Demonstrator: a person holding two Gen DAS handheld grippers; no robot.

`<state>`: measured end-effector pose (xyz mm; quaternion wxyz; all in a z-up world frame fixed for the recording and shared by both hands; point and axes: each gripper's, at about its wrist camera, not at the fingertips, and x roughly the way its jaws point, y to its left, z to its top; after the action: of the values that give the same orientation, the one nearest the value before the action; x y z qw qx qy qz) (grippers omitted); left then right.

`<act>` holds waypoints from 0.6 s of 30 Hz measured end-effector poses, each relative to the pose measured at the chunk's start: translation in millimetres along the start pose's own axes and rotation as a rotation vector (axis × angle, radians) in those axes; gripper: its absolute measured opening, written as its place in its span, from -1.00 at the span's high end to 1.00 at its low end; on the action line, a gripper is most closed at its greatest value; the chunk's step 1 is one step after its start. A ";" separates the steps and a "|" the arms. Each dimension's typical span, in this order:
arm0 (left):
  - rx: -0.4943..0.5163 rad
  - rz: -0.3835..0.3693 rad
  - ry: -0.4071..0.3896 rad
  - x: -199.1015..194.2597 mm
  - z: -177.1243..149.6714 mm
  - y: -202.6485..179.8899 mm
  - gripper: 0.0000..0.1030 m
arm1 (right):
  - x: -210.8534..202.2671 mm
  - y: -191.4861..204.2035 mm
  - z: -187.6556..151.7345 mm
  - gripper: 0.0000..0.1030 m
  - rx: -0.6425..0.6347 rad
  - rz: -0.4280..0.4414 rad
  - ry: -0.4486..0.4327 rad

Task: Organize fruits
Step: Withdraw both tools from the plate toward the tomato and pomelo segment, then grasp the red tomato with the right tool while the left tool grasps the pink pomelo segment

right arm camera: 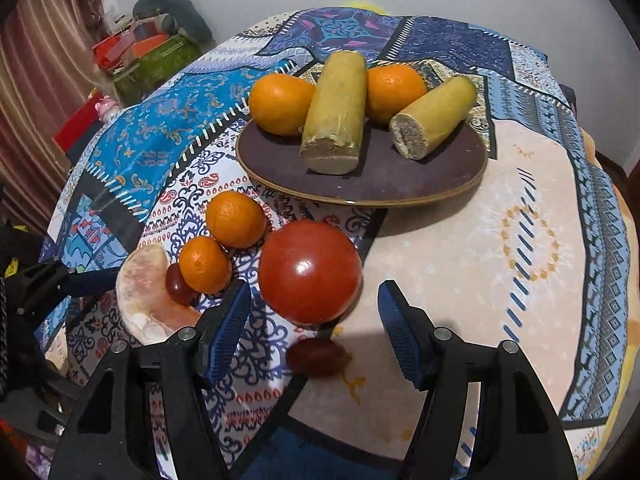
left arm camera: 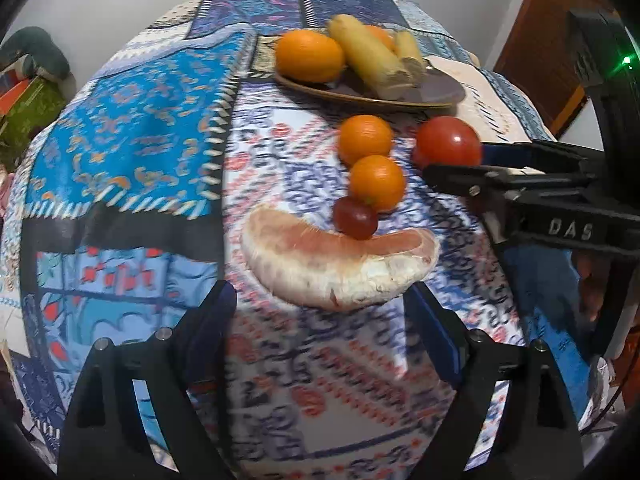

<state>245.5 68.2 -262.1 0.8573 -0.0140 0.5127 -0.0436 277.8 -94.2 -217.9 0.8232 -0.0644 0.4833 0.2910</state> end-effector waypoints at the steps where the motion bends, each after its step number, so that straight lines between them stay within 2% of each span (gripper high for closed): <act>1: -0.003 0.009 -0.003 -1.8 -1.5 4.3 -0.72 | -0.5 0.3 0.8 -0.21 0.003 0.002 -0.006; 3: -0.010 0.026 -0.009 -5.7 -3.5 11.5 -0.72 | 0.4 0.2 1.7 -0.20 0.008 0.012 -0.005; 6: -0.025 0.035 -0.021 -11.5 -3.8 19.7 -0.71 | 1.9 2.4 2.3 0.12 -0.007 -0.001 -0.002; 8: -0.026 0.036 -0.027 -15.4 -4.9 22.6 -0.71 | 0.2 3.1 1.8 0.14 -0.014 -0.009 -0.003; 12: -0.041 0.097 -0.024 -20.0 -9.7 30.8 -0.72 | -9.4 1.3 -2.0 0.16 -0.005 -0.013 -0.022; 15: -0.090 0.099 -0.012 -23.3 -16.1 40.8 -0.71 | -21.3 -1.2 -5.5 0.16 0.003 -0.010 -0.040; 18: -0.109 0.049 -0.024 -33.1 -17.7 40.1 -0.72 | -37.3 -5.7 -10.8 0.16 0.010 -0.022 -0.064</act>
<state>216.7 111.4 -244.2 0.8621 -0.0485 0.5043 0.0057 259.2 -118.7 -193.5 0.8417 -0.0560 0.4573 0.2815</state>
